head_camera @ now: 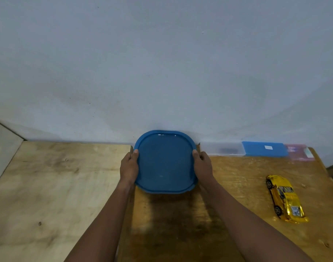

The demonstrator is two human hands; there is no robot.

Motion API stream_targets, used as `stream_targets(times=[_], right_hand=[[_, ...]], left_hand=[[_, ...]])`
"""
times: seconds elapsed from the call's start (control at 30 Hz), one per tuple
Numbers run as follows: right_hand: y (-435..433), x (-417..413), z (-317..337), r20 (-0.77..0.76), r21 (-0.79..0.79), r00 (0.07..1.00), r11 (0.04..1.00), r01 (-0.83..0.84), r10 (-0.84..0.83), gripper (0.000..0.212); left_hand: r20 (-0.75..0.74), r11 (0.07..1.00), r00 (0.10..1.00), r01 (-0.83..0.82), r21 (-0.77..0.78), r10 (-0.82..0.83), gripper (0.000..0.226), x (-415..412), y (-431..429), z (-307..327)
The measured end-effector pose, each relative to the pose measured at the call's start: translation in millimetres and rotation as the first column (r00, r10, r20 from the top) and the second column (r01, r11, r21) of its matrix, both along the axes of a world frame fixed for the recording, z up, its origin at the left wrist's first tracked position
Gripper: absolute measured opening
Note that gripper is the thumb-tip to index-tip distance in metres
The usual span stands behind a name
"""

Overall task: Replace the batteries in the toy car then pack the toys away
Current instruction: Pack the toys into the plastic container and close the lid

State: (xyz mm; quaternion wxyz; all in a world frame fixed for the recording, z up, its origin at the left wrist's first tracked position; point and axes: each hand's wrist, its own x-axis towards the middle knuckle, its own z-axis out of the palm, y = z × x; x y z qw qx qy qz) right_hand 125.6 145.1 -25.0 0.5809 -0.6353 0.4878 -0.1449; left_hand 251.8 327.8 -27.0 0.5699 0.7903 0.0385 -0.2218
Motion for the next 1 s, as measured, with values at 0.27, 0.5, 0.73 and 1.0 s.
stream_targets(times=[0.27, 0.5, 0.73, 1.0], right_hand=[[-15.3, 24.9, 12.5, -0.239, -0.007, 0.969, 0.997, -0.072, 0.068, 0.038], [-32.1, 46.2, 5.4, -0.155, -0.007, 0.988, 1.000, -0.013, 0.012, 0.043], [-24.6, 41.4, 7.6, -0.147, 0.039, 0.989, 0.999, 0.030, -0.024, 0.047], [13.8, -32.4, -17.0, 0.075, 0.238, 0.993, 0.969, 0.066, -0.086, 0.039]], left_hand=[[-0.079, 0.987, 0.989, 0.134, 0.093, -0.127, 0.047, 33.9, -3.0, 8.8], [-0.037, 0.986, 0.989, 0.145, 0.083, -0.142, 0.037, 54.7, -22.9, 1.0], [-0.028, 0.987, 0.996, 0.088, 0.138, -0.085, 0.051, 41.8, -16.3, 1.8], [-0.037, 0.994, 0.995, -0.098, -0.046, 0.097, 0.037, -42.1, 33.7, -12.3]])
